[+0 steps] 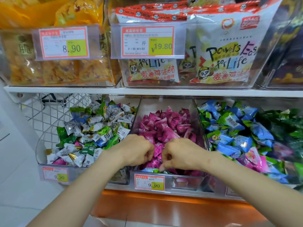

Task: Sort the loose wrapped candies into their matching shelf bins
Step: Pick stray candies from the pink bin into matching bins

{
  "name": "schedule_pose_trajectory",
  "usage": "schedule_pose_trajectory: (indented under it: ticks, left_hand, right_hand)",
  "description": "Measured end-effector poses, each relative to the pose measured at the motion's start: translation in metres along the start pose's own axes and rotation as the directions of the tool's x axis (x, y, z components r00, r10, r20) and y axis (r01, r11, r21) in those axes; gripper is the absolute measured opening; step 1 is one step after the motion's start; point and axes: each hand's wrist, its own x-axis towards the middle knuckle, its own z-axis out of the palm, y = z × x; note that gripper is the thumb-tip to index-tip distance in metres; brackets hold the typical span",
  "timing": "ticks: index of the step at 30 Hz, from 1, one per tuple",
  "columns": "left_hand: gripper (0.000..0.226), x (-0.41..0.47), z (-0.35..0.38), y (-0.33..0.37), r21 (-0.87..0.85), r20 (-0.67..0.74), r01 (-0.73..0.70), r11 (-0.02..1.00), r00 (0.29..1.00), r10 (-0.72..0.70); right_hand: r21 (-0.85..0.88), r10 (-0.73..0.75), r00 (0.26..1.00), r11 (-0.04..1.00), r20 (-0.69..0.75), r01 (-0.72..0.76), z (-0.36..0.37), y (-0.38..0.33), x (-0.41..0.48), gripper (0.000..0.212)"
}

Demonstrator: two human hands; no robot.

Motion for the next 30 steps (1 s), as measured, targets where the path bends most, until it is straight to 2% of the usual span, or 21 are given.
schedule_pose_trajectory:
  ticks: [3, 6, 8, 10, 11, 13, 14, 16, 19, 21, 23, 26, 30]
  left_hand:
    - [0.014, -0.002, 0.003, -0.005, -0.154, -0.113, -0.015, 0.988, 0.994, -0.003]
    - [0.018, -0.003, 0.003, -0.008, -0.449, -0.231, -0.048, 0.892, 0.971, -0.064]
    - [0.036, -0.005, 0.000, -0.008, -0.598, -0.228, -0.047, 0.800, 0.967, -0.113]
    - [0.045, -0.005, -0.002, -0.006, -0.628, -0.208, -0.028, 0.778, 0.969, -0.133]
    - [0.042, -0.004, -0.002, -0.005, -0.627, -0.220, -0.031, 0.778, 0.965, -0.139]
    - [0.030, -0.005, -0.004, -0.007, -0.613, -0.277, -0.035, 0.789, 0.945, -0.173]
    - [0.025, -0.006, -0.006, -0.009, -0.606, -0.311, -0.027, 0.795, 0.928, -0.206]
    - [0.022, -0.009, -0.009, -0.017, -0.601, -0.383, 0.002, 0.799, 0.877, -0.290]
    - [0.023, -0.012, -0.013, -0.026, -0.615, -0.426, 0.028, 0.788, 0.829, -0.362]
    - [0.025, -0.012, -0.012, -0.028, -0.631, -0.423, 0.027, 0.775, 0.826, -0.373]
    - [0.030, -0.011, -0.010, -0.029, -0.632, -0.428, 0.031, 0.775, 0.820, -0.381]
    - [0.028, -0.010, -0.009, -0.028, -0.642, -0.437, 0.006, 0.766, 0.818, -0.373]
    - [0.024, -0.010, -0.006, -0.026, -0.593, -0.478, -0.065, 0.802, 0.830, -0.286]
  right_hand:
    - [0.010, 0.018, 0.999, 1.000, 0.031, -0.019, 0.004, -0.003, 0.002, 0.019]
    - [0.017, 0.061, 0.992, 0.998, -0.113, -0.060, -0.010, 0.001, -0.001, 0.015]
    - [0.149, 0.115, 0.973, 0.985, -0.198, -0.086, -0.025, 0.007, -0.004, 0.012]
    - [0.362, 0.152, 0.954, 0.931, -0.260, -0.050, -0.033, 0.013, -0.006, 0.006]
    - [0.432, 0.165, 0.941, 0.902, -0.295, -0.023, -0.034, 0.014, -0.005, 0.004]
    - [0.497, 0.190, 0.913, 0.867, -0.360, 0.015, -0.029, 0.015, -0.001, 0.003]
    - [0.516, 0.205, 0.902, 0.856, -0.379, 0.022, -0.027, 0.015, 0.000, 0.010]
    - [0.562, 0.212, 0.919, 0.827, -0.334, 0.013, -0.022, 0.013, 0.002, 0.021]
    - [0.438, 0.067, 0.991, 0.899, -0.115, -0.011, -0.014, 0.007, 0.003, 0.020]
    - [0.281, -0.005, 1.000, 0.960, 0.020, -0.001, -0.005, 0.001, 0.004, 0.024]
    - [0.143, -0.028, 0.996, 0.990, 0.086, 0.016, 0.004, -0.002, 0.005, 0.021]
    - [0.037, -0.051, 0.996, 0.998, 0.073, 0.048, 0.016, -0.004, 0.008, 0.013]
    - [0.085, -0.036, 0.999, 0.996, -0.029, 0.038, 0.007, -0.002, 0.007, 0.015]
